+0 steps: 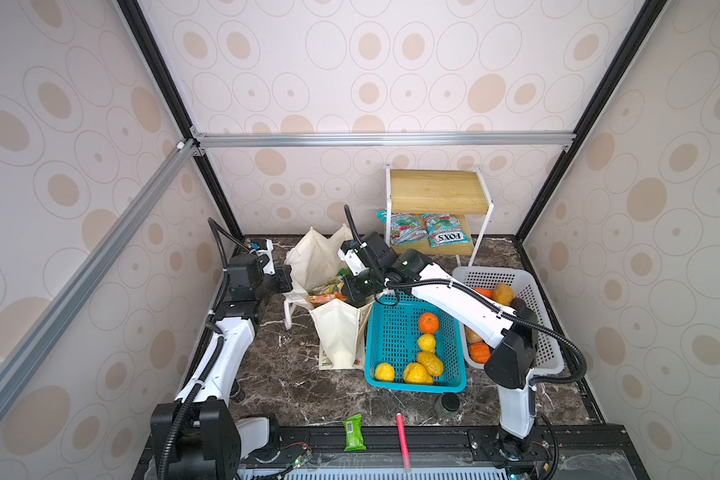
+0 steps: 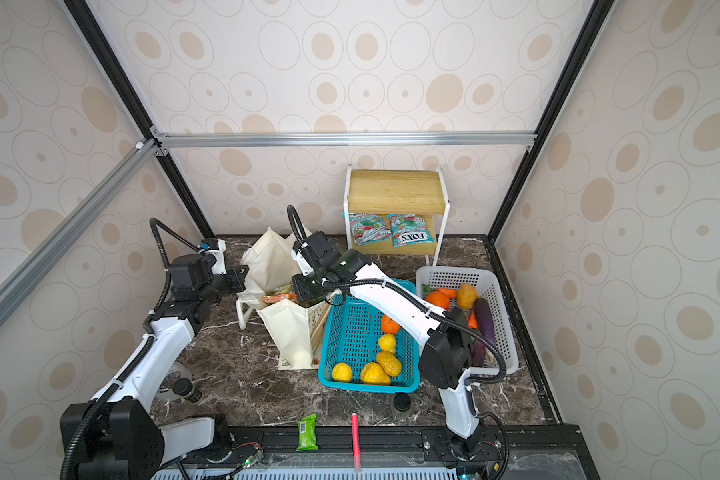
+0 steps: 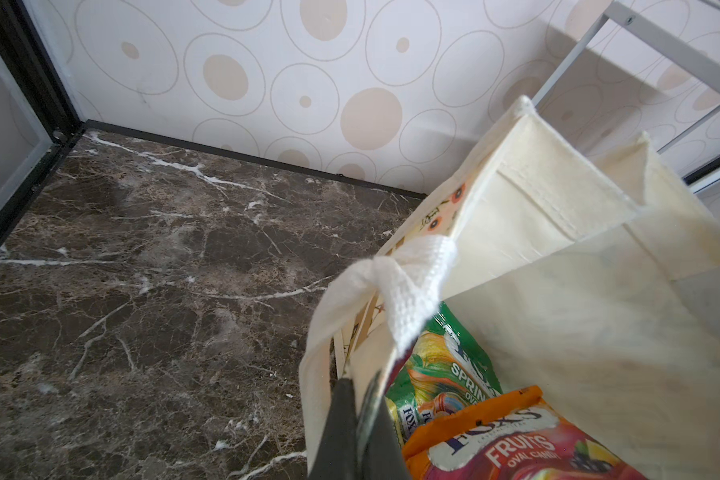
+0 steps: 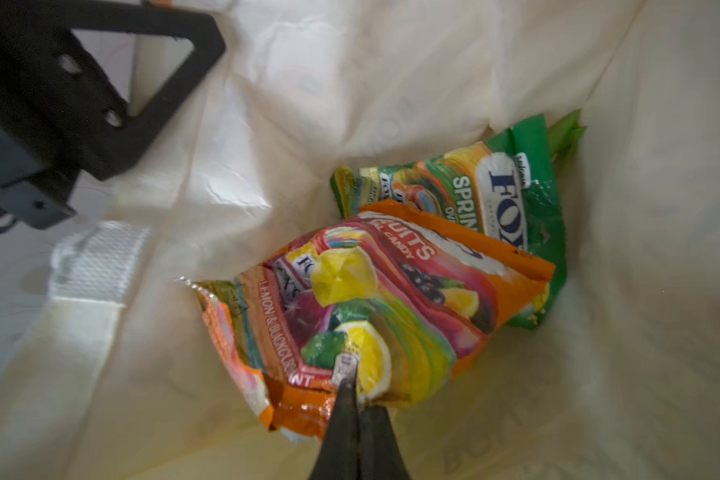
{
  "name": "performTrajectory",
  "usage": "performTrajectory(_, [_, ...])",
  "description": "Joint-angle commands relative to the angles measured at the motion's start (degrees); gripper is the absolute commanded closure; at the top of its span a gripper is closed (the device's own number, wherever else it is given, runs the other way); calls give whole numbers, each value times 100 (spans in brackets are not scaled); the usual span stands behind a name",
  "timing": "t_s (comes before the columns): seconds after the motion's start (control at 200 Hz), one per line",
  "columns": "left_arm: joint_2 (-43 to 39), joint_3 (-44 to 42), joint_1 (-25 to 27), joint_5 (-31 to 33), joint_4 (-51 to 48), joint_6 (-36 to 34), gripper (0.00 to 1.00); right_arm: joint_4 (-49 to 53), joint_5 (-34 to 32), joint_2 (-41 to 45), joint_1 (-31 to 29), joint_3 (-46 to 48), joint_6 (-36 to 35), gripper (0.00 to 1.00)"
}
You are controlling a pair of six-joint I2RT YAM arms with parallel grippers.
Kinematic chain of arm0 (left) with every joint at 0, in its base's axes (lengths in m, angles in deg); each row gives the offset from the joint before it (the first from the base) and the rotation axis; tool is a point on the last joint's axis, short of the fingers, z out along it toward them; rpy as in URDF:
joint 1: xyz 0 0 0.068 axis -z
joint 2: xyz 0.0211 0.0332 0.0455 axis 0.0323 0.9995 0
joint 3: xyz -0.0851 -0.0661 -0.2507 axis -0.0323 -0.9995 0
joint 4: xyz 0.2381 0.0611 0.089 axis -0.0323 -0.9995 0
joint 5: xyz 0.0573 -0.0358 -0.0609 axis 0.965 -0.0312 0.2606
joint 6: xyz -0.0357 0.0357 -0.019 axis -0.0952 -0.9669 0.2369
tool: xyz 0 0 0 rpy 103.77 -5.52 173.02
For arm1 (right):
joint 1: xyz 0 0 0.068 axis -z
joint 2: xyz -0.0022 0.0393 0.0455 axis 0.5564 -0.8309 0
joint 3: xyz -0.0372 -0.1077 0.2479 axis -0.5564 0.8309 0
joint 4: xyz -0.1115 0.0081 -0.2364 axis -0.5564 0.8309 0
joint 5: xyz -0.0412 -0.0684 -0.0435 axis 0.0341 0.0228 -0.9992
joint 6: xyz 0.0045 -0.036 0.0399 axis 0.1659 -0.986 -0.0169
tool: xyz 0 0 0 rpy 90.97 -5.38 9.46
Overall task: Place the food into the grocery bag and tie it
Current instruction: 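Lower the orange candy bag into the tote bag and open the right gripper, then raise the right gripper out of the bag and move it toward the white basket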
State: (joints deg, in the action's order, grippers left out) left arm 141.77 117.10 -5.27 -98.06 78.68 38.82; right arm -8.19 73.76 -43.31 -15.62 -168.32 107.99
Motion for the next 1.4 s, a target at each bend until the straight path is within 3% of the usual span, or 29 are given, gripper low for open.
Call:
performTrajectory(0.0, [-142,13,0,-81,-18,-117,100,502,-899,258,-38,52,-377,100])
performTrajectory(0.075, [-133,10,2,-77,-14,-120,100,643,-1089,180,-52,22,-443,100])
performTrajectory(0.22, [-138,13,0,-77,-18,-118,100,943,-1235,-106,-127,-275,-508,85])
performTrajectory(0.375, [-142,13,0,-109,-6,-110,100,1397,-1533,-312,-215,-875,-459,43])
performTrajectory(0.48, [-178,3,1,-117,3,-105,100,1216,-1588,-86,-253,-873,-300,30])
performTrajectory(0.54, [-186,-4,1,-121,14,-96,100,1030,-1683,108,-252,-781,-82,14])
performTrajectory(0.61, [-186,-16,4,-162,52,-71,100,888,-2092,356,-252,-653,355,3])
performTrajectory(0.795, [-159,-6,0,-176,64,-61,100,864,-3212,914,-257,-182,688,1])
performTrajectory(0.93, [-151,-17,-1,-119,41,-79,100,1014,-3501,1076,-166,107,616,0])
performTrajectory(1.095, [-158,11,-1,-101,17,-81,100,1097,-2774,1146,287,447,1063,0])
performTrajectory(1.195, [-212,-17,-1,-160,98,-36,100,571,-2606,1328,341,1052,908,0])
performTrajectory(1.395, [-177,-9,4,-124,55,-51,100,-222,-1577,1464,478,1650,923,4])
